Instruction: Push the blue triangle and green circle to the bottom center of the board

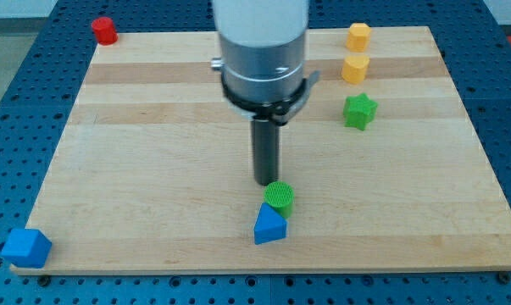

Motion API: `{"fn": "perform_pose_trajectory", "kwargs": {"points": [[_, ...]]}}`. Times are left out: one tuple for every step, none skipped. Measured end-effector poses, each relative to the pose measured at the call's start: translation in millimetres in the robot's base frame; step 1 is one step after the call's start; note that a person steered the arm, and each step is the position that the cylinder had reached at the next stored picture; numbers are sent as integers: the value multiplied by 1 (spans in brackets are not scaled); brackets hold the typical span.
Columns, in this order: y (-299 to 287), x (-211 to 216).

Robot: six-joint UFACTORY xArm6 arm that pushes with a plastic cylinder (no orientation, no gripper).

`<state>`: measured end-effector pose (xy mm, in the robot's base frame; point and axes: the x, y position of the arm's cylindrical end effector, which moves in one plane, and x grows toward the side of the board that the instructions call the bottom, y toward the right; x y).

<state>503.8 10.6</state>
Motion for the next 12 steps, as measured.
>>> {"fn": "perform_pose_trajectory", "kwargs": {"points": [[13,0],[11,-6],[2,-4],[2,20],[2,51],[2,56],[2,56],[2,54],[3,31],[33,12],[86,13],[145,29]]}}
